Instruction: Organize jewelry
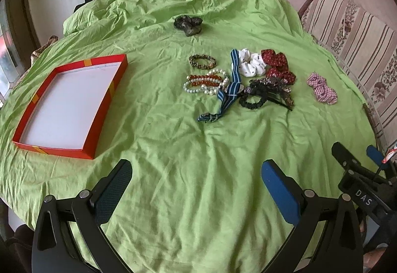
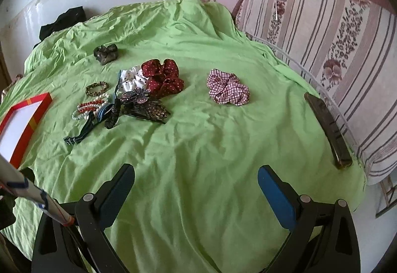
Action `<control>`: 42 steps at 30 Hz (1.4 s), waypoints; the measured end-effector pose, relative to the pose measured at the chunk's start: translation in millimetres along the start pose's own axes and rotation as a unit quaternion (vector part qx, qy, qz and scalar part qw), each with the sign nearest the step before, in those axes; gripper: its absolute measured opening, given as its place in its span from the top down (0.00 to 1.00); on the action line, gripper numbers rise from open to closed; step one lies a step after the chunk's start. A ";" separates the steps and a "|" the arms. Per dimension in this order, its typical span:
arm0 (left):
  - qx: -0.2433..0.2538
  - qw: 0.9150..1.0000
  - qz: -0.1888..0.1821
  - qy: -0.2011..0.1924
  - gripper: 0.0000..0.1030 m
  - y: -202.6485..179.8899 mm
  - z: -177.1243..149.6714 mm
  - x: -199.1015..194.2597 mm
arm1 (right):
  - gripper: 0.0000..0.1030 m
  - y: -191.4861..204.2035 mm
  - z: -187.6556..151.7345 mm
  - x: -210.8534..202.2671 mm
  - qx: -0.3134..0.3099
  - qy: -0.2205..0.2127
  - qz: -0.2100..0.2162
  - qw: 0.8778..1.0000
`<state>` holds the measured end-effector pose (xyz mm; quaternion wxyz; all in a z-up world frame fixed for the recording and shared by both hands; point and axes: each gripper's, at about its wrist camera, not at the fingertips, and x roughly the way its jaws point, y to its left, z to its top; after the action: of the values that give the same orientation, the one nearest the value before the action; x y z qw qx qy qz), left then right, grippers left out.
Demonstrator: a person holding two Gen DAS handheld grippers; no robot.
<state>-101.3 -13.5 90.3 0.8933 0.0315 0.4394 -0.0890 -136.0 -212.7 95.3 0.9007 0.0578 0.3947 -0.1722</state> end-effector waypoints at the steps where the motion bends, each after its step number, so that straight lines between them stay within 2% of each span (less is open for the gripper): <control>1: 0.001 1.000 -0.002 0.006 0.00 0.5 0.1 2.3 | 0.01 1.2 0.4 0.2 -0.003 0.001 0.000 1.000; 5: 0.001 1.000 -0.004 0.023 0.00 1.9 -1.0 10.5 | 0.01 4.1 0.7 2.9 -0.005 0.010 -0.001 1.000; 11: 0.003 1.000 -0.001 0.025 0.00 1.7 -2.4 15.1 | 0.01 4.1 -1.3 9.2 -0.010 0.017 -0.006 1.000; 17: 0.003 1.000 0.004 0.030 0.00 3.4 -3.0 21.2 | 0.01 7.5 -3.5 12.3 -0.028 0.003 -0.019 0.999; 26: -0.004 0.999 0.006 0.041 0.00 9.2 -1.6 33.4 | 0.01 -1.2 -4.1 28.1 -0.018 0.021 -0.011 1.000; 29: -0.005 0.999 0.004 0.046 0.07 12.5 0.0 37.9 | 0.01 -7.2 -1.4 32.7 -0.013 0.023 -0.013 1.000; 35: -0.029 0.998 0.002 0.062 0.35 37.3 10.5 50.0 | 0.01 -22.8 11.0 41.6 -0.006 0.022 -0.013 1.000; 42: -0.036 0.998 -0.007 0.060 0.37 52.8 27.7 56.5 | 0.03 -44.9 26.2 57.4 0.016 0.035 0.003 0.999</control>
<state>-36.0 27.3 61.4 0.8654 0.0019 0.4951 -0.0770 -97.7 -276.1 72.7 0.8859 0.0788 0.4229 -0.1738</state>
